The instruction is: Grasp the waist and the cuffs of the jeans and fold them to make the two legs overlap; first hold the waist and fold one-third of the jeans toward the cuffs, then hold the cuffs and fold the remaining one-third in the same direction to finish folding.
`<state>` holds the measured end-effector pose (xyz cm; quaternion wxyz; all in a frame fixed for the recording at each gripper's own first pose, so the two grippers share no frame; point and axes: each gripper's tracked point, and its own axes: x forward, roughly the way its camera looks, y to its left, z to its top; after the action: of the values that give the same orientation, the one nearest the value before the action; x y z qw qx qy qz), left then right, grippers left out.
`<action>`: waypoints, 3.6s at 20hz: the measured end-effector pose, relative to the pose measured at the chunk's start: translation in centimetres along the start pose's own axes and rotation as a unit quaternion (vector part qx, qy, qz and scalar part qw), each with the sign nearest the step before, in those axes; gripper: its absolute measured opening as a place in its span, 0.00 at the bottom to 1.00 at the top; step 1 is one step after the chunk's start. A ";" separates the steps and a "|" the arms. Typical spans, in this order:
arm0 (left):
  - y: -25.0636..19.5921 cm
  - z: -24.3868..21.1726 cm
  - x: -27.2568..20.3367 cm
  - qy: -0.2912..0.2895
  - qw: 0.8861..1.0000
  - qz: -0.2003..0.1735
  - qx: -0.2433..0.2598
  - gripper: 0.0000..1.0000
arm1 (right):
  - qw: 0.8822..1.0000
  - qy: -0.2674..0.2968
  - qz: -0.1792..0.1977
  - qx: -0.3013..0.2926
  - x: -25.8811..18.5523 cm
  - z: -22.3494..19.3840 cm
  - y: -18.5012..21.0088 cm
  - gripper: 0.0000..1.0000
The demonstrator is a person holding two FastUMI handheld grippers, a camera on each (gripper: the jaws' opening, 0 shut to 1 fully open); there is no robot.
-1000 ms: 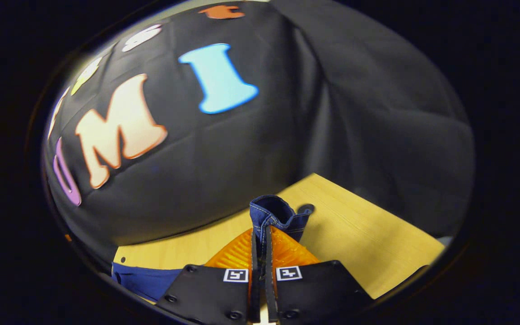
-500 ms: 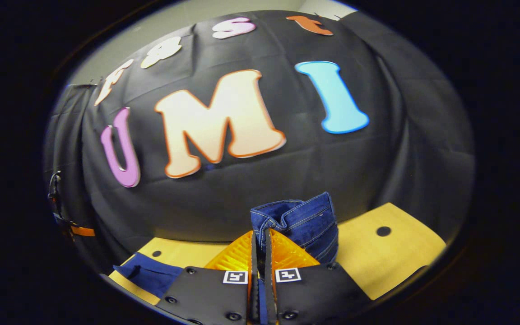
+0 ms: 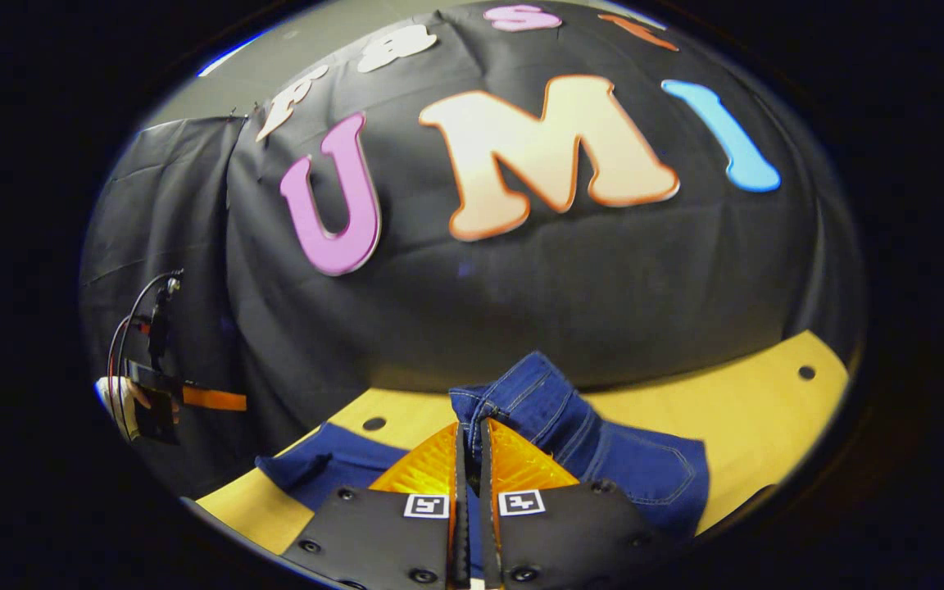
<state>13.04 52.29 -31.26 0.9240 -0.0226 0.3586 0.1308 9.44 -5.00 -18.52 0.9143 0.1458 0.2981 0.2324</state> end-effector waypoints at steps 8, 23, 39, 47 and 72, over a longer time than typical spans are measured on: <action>2.2 -5.5 3.6 0.051 0.998 -0.027 -0.030 0.95 | 0.989 0.145 0.011 0.013 -1.4 0.5 0.2 0.07; 3.7 -11.9 10.3 0.145 0.987 -0.064 0.039 0.93 | 0.989 0.135 -0.006 -0.054 -6.0 6.9 -2.7 0.98; -1.1 -10.9 9.2 0.168 0.982 -0.078 0.024 0.00 | 0.990 0.130 -0.021 -0.049 -6.7 8.8 -5.9 0.94; -11.0 -4.2 2.4 0.112 0.981 -0.158 -0.007 0.00 | 0.995 0.084 -0.042 -0.041 -11.6 13.1 -10.0 0.98; -50.5 -8.9 -2.4 0.123 0.960 -0.247 0.053 0.00 | 0.991 0.025 -0.130 -0.022 -30.0 18.6 -24.5 0.98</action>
<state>18.57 1.84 -38.90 0.8761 -0.0774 0.4593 -0.1242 7.70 -43.56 0.36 0.9320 0.0798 0.3320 0.1217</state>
